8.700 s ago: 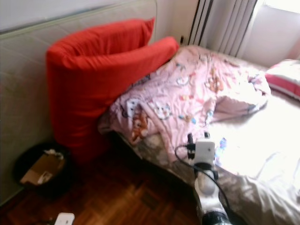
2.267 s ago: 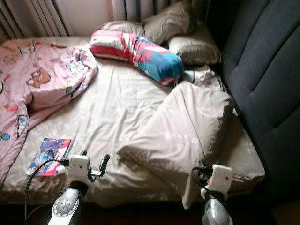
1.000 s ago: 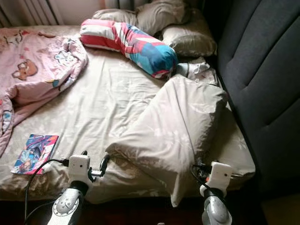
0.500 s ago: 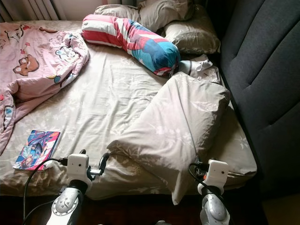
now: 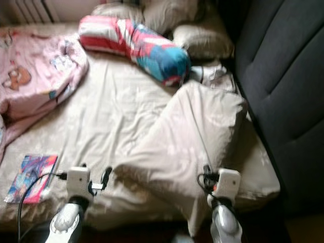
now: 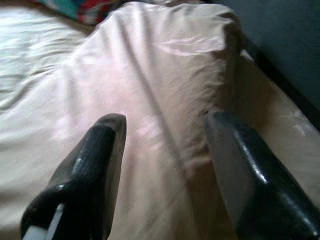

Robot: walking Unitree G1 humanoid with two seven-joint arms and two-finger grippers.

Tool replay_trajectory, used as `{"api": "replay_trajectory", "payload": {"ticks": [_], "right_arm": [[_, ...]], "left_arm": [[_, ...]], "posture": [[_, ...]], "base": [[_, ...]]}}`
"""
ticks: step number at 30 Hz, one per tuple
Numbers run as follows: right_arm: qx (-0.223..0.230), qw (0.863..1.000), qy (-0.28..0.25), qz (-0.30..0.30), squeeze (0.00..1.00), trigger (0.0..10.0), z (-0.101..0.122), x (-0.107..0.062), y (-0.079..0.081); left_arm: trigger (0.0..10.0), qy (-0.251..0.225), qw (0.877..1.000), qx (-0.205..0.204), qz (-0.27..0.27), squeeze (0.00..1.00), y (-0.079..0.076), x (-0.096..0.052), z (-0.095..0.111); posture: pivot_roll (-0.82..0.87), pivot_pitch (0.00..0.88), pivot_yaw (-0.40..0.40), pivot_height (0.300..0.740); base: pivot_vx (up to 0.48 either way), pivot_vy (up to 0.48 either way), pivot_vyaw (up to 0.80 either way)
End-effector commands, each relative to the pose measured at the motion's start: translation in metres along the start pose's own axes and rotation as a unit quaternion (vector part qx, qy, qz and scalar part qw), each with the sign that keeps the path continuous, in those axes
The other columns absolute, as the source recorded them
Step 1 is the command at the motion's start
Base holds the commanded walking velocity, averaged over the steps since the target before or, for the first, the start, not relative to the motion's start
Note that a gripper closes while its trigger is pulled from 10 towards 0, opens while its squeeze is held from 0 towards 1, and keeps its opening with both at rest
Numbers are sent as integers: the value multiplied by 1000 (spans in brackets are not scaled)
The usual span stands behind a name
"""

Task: Clean up the room

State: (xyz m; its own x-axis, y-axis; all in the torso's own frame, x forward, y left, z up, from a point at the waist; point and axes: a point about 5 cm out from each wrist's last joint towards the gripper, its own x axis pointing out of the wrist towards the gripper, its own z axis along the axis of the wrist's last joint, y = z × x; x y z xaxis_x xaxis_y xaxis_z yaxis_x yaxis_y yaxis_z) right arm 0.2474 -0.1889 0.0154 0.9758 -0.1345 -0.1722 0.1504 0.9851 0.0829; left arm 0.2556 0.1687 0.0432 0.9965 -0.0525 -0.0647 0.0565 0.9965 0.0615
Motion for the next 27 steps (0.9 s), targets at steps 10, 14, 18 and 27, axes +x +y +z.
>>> {"api": "replay_trajectory", "payload": {"ticks": [10,14,18,27], "right_arm": [[2,1000,7,-11,0,10000,-2,-2,-5],[1,1000,11,-11,0,10000,-3,-3,-5],[0,999,25,-21,0,10000,-7,-4,-8],[6,999,19,-25,0,10000,-8,-7,-9]], "left_arm": [[10000,8,1000,-6,-8,0,-4,-4,-5],[10000,9,1000,-7,-8,0,-5,-5,-5],[10000,9,1000,-6,-9,0,-4,-5,-6],[10000,15,1000,-5,-14,0,-6,-6,-9]], "posture": [[-95,209,-49,740],[-95,210,-51,740],[-95,207,-50,740],[-98,199,-46,740]], "base": [[60,0,0],[0,0,0],[0,0,0],[0,0,0]]}}
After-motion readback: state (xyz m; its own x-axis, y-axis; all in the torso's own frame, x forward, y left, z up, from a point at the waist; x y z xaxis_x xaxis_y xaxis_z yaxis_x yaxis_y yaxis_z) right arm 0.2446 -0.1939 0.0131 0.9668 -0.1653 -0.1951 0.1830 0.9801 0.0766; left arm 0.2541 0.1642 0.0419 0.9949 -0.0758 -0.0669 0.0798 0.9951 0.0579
